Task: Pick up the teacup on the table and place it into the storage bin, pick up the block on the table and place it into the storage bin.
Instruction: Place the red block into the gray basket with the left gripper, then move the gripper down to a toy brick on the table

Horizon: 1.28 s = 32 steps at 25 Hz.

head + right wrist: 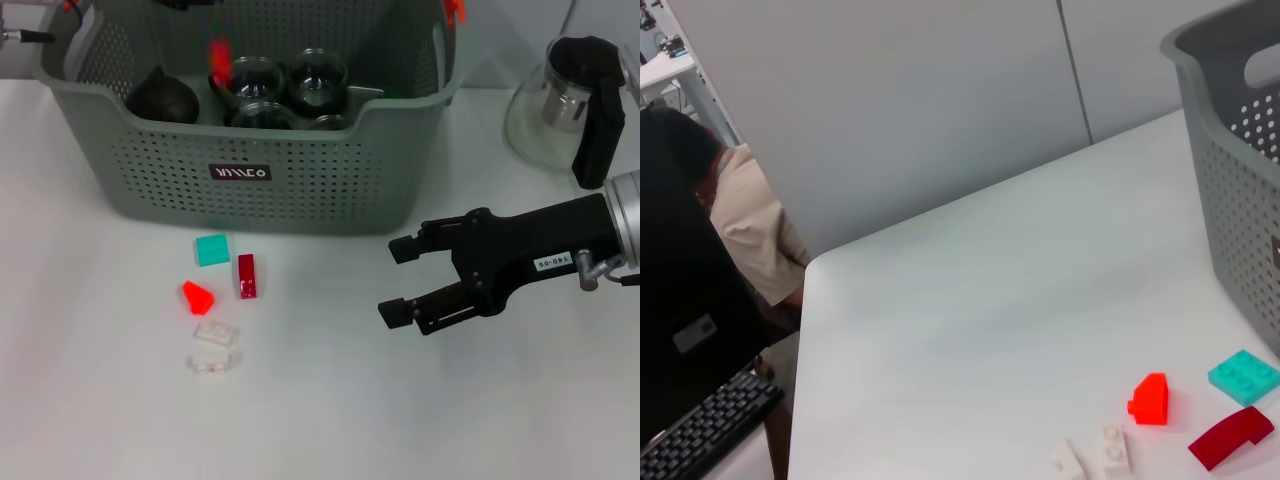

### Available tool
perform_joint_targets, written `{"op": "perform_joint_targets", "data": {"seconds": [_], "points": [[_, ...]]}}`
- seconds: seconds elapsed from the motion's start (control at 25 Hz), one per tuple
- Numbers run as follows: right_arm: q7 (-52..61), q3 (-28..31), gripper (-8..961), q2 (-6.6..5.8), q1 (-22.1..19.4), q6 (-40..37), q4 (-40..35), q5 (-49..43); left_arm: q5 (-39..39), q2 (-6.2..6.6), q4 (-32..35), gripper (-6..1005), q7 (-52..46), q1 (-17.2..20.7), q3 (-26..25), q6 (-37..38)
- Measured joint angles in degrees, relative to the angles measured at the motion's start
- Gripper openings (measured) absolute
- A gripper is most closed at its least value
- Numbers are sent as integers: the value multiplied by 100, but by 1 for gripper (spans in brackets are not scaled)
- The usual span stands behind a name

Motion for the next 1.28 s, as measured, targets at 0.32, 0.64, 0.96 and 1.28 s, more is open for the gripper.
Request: {"op": "perform_joint_targets", "data": {"seconds": [0.32,0.64,0.96,1.28], "points": [[-34,55,946,0,-31,17,63,0,73,117,966,413,-23,150,-261,961],[-82,188,946,-9,-42,58,210,1,-112,-170,2627,827,1019,817,-458,3802],[-129,325,946,-27,-39,139,318,-5,492,-658,3391,949,1488,1589,764,4621],[-251,354,946,-69,13,244,662,-9,1287,-843,2339,942,1855,1597,1859,4037]]}}
